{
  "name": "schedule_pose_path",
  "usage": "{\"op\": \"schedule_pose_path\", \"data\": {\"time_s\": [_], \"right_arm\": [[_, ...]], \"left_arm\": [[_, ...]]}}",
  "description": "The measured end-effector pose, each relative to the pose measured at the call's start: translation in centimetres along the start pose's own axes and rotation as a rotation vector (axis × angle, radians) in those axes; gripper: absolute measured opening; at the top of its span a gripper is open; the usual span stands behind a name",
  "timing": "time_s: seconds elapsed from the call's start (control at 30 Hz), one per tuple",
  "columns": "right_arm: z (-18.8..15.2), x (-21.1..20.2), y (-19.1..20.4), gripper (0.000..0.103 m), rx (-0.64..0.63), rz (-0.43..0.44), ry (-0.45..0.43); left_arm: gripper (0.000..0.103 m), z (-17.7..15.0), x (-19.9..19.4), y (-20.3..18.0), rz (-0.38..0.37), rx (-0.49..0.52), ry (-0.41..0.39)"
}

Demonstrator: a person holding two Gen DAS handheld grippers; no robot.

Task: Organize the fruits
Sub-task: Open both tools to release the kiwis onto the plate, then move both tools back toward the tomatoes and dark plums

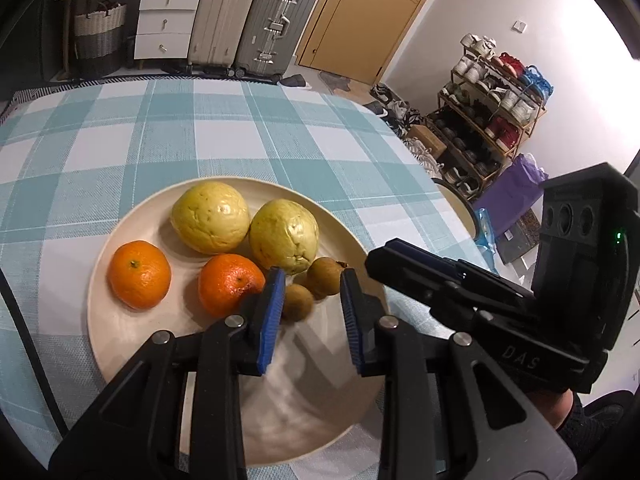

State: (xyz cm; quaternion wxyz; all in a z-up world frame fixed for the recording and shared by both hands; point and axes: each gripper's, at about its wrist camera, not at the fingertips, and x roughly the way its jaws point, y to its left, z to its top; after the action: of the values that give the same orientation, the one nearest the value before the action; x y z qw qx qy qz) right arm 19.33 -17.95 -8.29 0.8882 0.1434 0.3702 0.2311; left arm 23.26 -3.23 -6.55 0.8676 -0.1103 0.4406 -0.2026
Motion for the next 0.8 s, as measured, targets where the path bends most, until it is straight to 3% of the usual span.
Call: {"op": "schedule_pose_path", "data": {"time_s": [0.17,0.23,0.43,0.57,0.73,0.8], "right_arm": [[0.1,-1.4,-0.1,0.043,0.013,-0.006,-0.034],[0.1,-1.9,0.0,0.051,0.015,-0.012,-0.046],[-0.1,-3.8,0.8,0.052,-0.004,-0.064,-0.071],[-0.5,-5.1,1.4,0.052,-0.005,-0.07,-0.088],[-1.2,-7.1,2.7,0.062,-0.039,-0.065,-0.109],[-1.7,-7.8,3.3,0.069,-0.05,-0.06,-0.116]], "left_arm": [[0.025,0.0,-1.7,0.0,0.021,-0.007,-0.032],[0.025,-0.1,-2.6,0.1,0.028,-0.015,-0.048],[0.026,-0.6,-5.1,-0.6,0.073,0.0,-0.086],[0.037,-1.3,-6.8,-1.3,0.117,0.008,-0.109],[0.044,-2.6,-9.0,-2.3,0.165,0.023,-0.137],[0.059,-3.3,-10.1,-2.7,0.188,0.026,-0.163]]}}
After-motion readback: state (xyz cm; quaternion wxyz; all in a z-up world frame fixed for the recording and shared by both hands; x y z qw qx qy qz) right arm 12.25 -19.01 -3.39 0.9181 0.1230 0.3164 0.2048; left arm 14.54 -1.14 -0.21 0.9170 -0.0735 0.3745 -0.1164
